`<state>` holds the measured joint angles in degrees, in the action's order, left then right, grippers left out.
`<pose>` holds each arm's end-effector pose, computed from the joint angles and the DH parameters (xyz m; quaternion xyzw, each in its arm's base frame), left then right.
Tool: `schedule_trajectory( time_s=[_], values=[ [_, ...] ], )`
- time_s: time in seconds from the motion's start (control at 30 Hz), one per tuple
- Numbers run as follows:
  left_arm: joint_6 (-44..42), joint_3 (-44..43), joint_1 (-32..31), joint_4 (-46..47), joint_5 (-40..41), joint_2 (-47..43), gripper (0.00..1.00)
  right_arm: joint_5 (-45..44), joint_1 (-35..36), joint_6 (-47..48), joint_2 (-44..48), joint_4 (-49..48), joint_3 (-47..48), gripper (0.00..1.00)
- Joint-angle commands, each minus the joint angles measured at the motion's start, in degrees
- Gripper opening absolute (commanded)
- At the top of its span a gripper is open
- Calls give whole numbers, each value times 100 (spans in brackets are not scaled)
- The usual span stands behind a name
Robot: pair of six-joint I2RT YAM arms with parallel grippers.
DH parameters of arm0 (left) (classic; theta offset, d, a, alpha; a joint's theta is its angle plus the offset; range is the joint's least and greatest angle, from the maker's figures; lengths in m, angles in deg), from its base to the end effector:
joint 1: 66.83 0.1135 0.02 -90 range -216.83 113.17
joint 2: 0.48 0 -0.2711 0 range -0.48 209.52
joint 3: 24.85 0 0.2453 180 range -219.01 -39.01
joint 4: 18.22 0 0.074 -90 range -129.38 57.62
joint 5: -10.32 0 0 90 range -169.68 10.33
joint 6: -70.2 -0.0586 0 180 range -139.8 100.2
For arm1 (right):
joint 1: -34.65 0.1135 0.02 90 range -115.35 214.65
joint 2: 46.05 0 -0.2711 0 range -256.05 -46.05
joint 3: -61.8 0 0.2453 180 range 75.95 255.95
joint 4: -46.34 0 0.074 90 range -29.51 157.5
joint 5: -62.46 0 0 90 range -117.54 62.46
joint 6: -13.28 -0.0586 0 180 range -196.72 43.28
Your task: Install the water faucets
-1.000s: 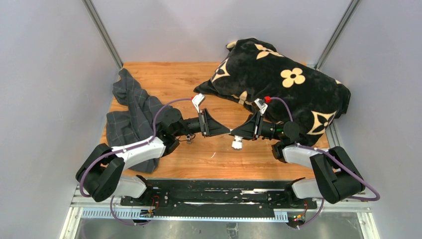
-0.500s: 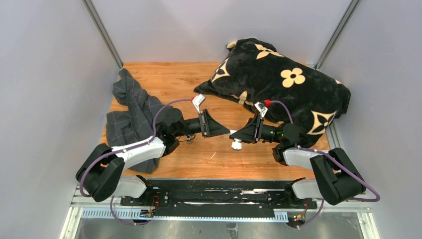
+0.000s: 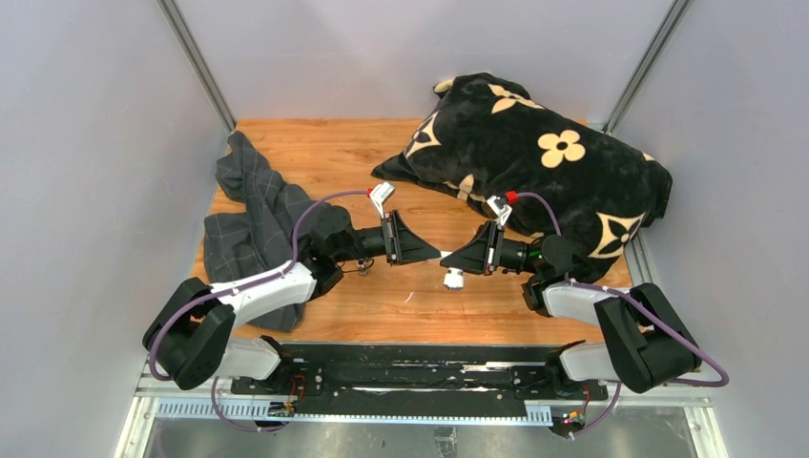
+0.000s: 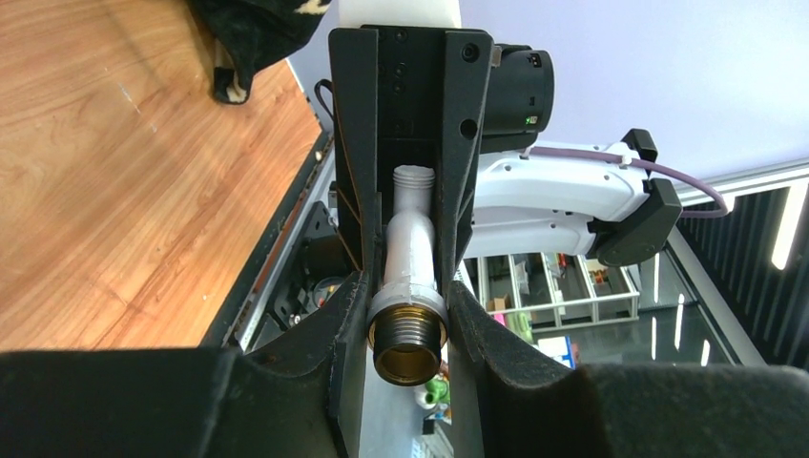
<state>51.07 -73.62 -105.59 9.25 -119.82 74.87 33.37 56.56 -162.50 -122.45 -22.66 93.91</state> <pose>0.2022 -0.2108 0.2679 0.0527 0.7009 -0.6858 0.1889 0.1896 0.1314 0.2486 -0.1162 0.6204 0.7474 0.2075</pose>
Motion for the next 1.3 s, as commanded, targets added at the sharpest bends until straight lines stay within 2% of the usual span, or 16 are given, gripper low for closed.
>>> schedule_trajectory(
  time_s=[0.0,0.07,0.1,0.17,0.2,0.23,0.33,0.37,0.4,0.53,0.6,0.67,0.73,0.83,1.0,1.27],
  values=[
    [-294,-194,-8,35,7,-121,0,139,94,-59,102,-215,65,1],
    [-474,-220,-10,-158,98,-195,0,132,98,41,201,64,74,1],
    [-644,-265,-9,-411,180,-258,5,126,97,178,287,362,89,1],
    [-1239,-479,21,-1304,354,-438,27,52,86,646,605,1226,128,1],
    [-1714,-646,61,-2098,502,-534,39,-34,78,1010,815,1884,184,1],
    [-2082,-903,107,-2751,649,-624,49,-137,72,1444,1092,2728,278,0],
    [-3238,-1554,249,-4683,1300,-876,75,-970,72,3638,1983,6373,944,0],
    [-3550,-1738,304,-5233,1543,-906,80,-1351,68,4182,2282,7643,1178,0],
    [-3821,-1932,362,-5743,1797,-923,83,-1751,68,4535,2442,8042,1348,0],
    [-4734,-2537,463,-7400,3624,-780,85,-2987,68,5270,2777,9490,1779,0],
    [-5089,-2660,464,-7871,4589,-692,86,-3347,68,5395,2869,9712,1851,0],
    [-5500,-2590,460,-8021,5091,-647,86,-3734,70,5435,2937,10013,1884,1],
    [-5679,-2356,463,-7804,5264,-735,84,-4073,76,5422,2998,10152,1817,1],
    [-5379,-1990,466,-7308,5228,-862,84,-4428,80,5385,3072,10201,1696,1],
    [-5191,-2100,466,-7420,5272,31,86,-4905,99,5467,2953,10558,1878,1],
    [-4543,-2138,624,-7291,5070,1002,79,-4501,94,5629,2420,10939,2220,1]
  ],
)
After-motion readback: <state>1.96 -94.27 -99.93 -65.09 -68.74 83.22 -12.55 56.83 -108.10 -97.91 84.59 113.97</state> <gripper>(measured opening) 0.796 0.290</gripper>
